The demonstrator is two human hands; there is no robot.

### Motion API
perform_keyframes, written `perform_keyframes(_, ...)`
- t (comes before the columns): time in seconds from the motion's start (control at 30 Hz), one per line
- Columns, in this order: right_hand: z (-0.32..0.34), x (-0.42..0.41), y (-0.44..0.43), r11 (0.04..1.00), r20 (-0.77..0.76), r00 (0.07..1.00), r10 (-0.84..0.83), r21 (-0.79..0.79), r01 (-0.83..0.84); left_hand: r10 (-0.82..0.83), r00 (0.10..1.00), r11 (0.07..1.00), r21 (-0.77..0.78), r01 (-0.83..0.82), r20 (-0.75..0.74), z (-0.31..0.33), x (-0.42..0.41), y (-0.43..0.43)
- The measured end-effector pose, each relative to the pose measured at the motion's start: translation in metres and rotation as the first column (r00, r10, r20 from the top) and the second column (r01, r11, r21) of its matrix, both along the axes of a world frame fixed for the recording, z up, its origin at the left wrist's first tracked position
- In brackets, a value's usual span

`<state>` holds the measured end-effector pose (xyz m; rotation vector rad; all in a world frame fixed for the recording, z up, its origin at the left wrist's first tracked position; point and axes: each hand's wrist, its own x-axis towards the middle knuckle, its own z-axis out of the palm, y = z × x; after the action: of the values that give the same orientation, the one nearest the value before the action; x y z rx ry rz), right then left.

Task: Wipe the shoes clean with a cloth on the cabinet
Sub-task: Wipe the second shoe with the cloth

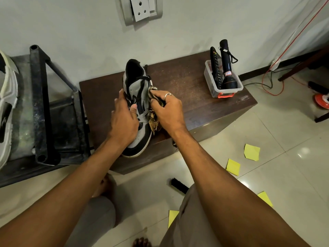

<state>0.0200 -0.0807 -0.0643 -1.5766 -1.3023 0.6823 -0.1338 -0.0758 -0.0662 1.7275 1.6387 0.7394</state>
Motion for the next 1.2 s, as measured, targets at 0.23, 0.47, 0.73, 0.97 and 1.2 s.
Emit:
perform_keyframes(0.23,-0.001,0.000,-0.002,0.997,0.001,1.000,0.029,-0.072,-0.029,-0.038,0.963,0.977,-0.212,-0.020,-0.267,0.041,-0.015,0.022)
perform_keyframes(0.47,-0.001,-0.014,-0.005,0.991,0.037,0.993,0.114,0.070,-0.116,0.056,0.996,0.990,-0.134,-0.047,0.064,0.049,-0.033,0.031)
perform_keyframes(0.73,-0.011,-0.032,0.002,0.986,0.147,0.988,0.046,0.153,-0.069,0.120,0.977,0.983,0.113,-0.142,0.179,0.014,-0.011,0.023)
perform_keyframes(0.97,0.001,-0.035,0.032,0.976,0.080,0.986,-0.149,0.171,0.133,0.126,0.980,0.984,0.109,-0.143,0.153,0.008,-0.012,0.024)
perform_keyframes(1.2,-0.003,-0.036,0.034,0.982,0.150,0.984,-0.096,0.177,0.069,0.159,0.974,0.982,0.078,-0.173,0.160,0.004,-0.013,0.026)
